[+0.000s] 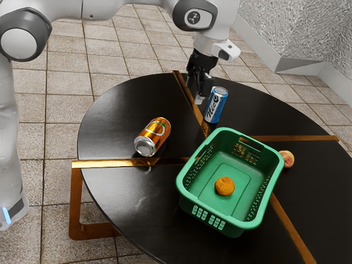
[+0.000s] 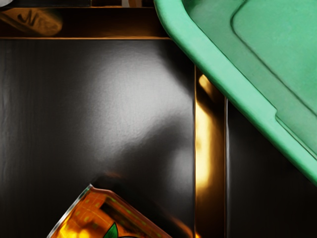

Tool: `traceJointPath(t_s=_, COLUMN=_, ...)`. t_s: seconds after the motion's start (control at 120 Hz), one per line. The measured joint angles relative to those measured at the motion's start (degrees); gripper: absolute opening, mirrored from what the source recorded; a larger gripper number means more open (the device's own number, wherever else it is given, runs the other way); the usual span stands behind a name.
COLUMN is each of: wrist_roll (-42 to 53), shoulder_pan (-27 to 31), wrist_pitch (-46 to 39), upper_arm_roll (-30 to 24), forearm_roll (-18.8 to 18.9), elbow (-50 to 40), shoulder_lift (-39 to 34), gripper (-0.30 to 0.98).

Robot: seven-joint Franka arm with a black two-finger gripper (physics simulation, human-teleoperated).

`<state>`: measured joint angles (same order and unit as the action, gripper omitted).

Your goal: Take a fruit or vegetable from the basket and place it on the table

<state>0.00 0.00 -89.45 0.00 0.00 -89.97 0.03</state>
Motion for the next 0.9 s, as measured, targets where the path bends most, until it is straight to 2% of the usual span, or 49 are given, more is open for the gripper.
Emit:
traceJointPath(t_s=0.008, wrist_roll=0.00, shoulder_pan=0.00, wrist_pitch=-0.02, upper_arm_roll=0.00, forearm_roll=0.00, elbow=0.00, shoulder_lift=0.00, gripper=0.68)
traceJointPath(t_s=0.025, wrist_roll=0.22, shoulder_pan=-17.38, wrist_pitch=0.07, upper_arm_roll=17.26, forearm_roll=-0.20, elbow=3.88, shoulder_lift=-1.55, gripper=0.68)
traceJointPath(t_s=0.042, wrist_roll=0.43, shoulder_pan=-30.56, wrist_pitch=0.14, upper_arm_roll=29.96, forearm_roll=-0.37, elbow=6.83, shoulder_lift=-2.88, gripper=0.68)
traceJointPath(t_s=0.058, wrist_roll=0.64, shoulder_pan=-40.11, wrist_pitch=0.20, upper_arm_roll=39.29, forearm_roll=-0.52, elbow=9.04, shoulder_lift=-3.96, gripper=0.68)
traceJointPath(t_s=0.075, wrist_roll=0.84, shoulder_pan=-45.98, wrist_pitch=0.26, upper_arm_roll=46.15, forearm_roll=-0.66, elbow=10.68, shoulder_lift=-4.78, gripper=0.67)
traceJointPath(t_s=0.1, wrist_roll=1.13, shoulder_pan=-48.64, wrist_pitch=0.34, upper_arm_roll=53.16, forearm_roll=-0.83, elbow=12.34, shoulder_lift=-5.53, gripper=0.67)
traceJointPath(t_s=0.125, wrist_roll=1.40, shoulder_pan=-47.06, wrist_pitch=0.41, upper_arm_roll=57.56, forearm_roll=-0.97, elbow=13.39, shoulder_lift=-5.93, gripper=0.67)
traceJointPath(t_s=0.192, wrist_roll=2.09, shoulder_pan=-43.03, wrist_pitch=0.56, upper_arm_roll=62.84, forearm_roll=-1.22, elbow=14.64, shoulder_lift=-6.39, gripper=0.67)
traceJointPath(t_s=0.317, wrist_roll=3.15, shoulder_pan=-44.08, wrist_pitch=0.92, upper_arm_roll=63.92, forearm_roll=-0.53, elbow=16.62, shoulder_lift=-5.12, gripper=0.67)
traceJointPath(t_s=0.383, wrist_roll=3.61, shoulder_pan=-43.45, wrist_pitch=1.25, upper_arm_roll=57.22, forearm_roll=2.29, elbow=23.72, shoulder_lift=-3.10, gripper=0.67)
traceJointPath(t_s=0.417, wrist_roll=3.86, shoulder_pan=-42.60, wrist_pitch=0.17, upper_arm_roll=54.45, forearm_roll=2.67, elbow=24.86, shoulder_lift=0.29, gripper=0.67)
traceJointPath(t_s=0.483, wrist_roll=4.63, shoulder_pan=-41.66, wrist_pitch=-2.11, upper_arm_roll=51.91, forearm_roll=-0.70, elbow=25.51, shoulder_lift=9.33, gripper=0.67)
traceJointPath(t_s=0.533, wrist_roll=5.49, shoulder_pan=-39.38, wrist_pitch=-3.41, upper_arm_roll=51.15, forearm_roll=-4.81, elbow=25.62, shoulder_lift=16.37, gripper=0.66)
traceJointPath(t_s=0.583, wrist_roll=6.42, shoulder_pan=-37.50, wrist_pitch=-4.42, upper_arm_roll=50.47, forearm_roll=-8.61, elbow=25.66, shoulder_lift=20.45, gripper=0.66)
traceJointPath(t_s=0.642, wrist_roll=7.46, shoulder_pan=-36.60, wrist_pitch=-5.29, upper_arm_roll=49.43, forearm_roll=-11.46, elbow=25.68, shoulder_lift=22.22, gripper=0.66)
traceJointPath(t_s=0.717, wrist_roll=8.67, shoulder_pan=-36.25, wrist_pitch=-6.13, upper_arm_roll=44.65, forearm_roll=-13.65, elbow=25.72, shoulder_lift=22.92, gripper=0.66)
traceJointPath(t_s=0.817, wrist_roll=10.01, shoulder_pan=-36.00, wrist_pitch=-6.59, upper_arm_roll=37.90, forearm_roll=-15.24, elbow=25.31, shoulder_lift=23.32, gripper=0.66)
traceJointPath(t_s=0.9, wrist_roll=10.35, shoulder_pan=-36.07, wrist_pitch=-6.90, upper_arm_roll=34.76, forearm_roll=-15.82, elbow=20.38, shoulder_lift=23.54, gripper=0.66)
